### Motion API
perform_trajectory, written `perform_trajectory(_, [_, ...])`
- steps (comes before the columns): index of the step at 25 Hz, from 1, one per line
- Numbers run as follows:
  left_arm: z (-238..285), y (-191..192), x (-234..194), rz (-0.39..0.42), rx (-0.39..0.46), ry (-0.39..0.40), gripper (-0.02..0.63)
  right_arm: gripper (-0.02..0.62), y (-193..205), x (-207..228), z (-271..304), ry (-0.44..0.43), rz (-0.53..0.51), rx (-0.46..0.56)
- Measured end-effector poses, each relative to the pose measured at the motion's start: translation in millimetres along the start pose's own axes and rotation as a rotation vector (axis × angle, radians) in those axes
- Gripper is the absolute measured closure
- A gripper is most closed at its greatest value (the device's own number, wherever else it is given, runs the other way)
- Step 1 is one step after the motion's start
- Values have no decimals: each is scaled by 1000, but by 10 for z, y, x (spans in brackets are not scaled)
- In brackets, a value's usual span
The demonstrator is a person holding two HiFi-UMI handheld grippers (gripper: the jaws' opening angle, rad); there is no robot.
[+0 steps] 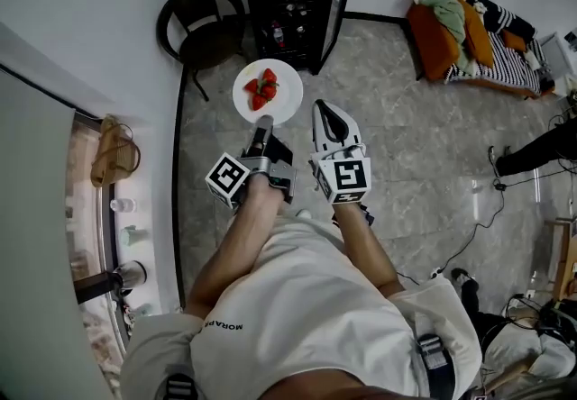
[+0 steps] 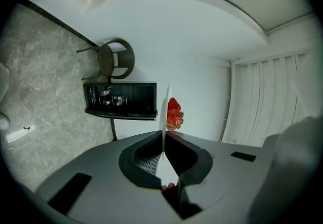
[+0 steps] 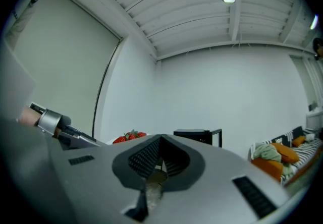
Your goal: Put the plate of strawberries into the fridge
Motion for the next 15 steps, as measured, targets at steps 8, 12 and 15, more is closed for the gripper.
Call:
perform_trajectory(8, [-33,126,-129,14,0,-32,594,583,70,114,-63,-13,36,29])
perform_trajectory(12, [63,106,-226,-6,3,-37,594,583,168,146,32,-16,41,13])
perform_trajectory(15, [289,57,-290,-16,-1,-45,594,583,217,235,219,-16,26,2])
Point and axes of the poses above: the fingertips, and each gripper's own axes: z forward along the fingers, x to its right, y out of its underside, the point moved 1 cm from there along -z, backward along the fingers, and after that the axes turned 1 degree about x, right-handed, at the moved point
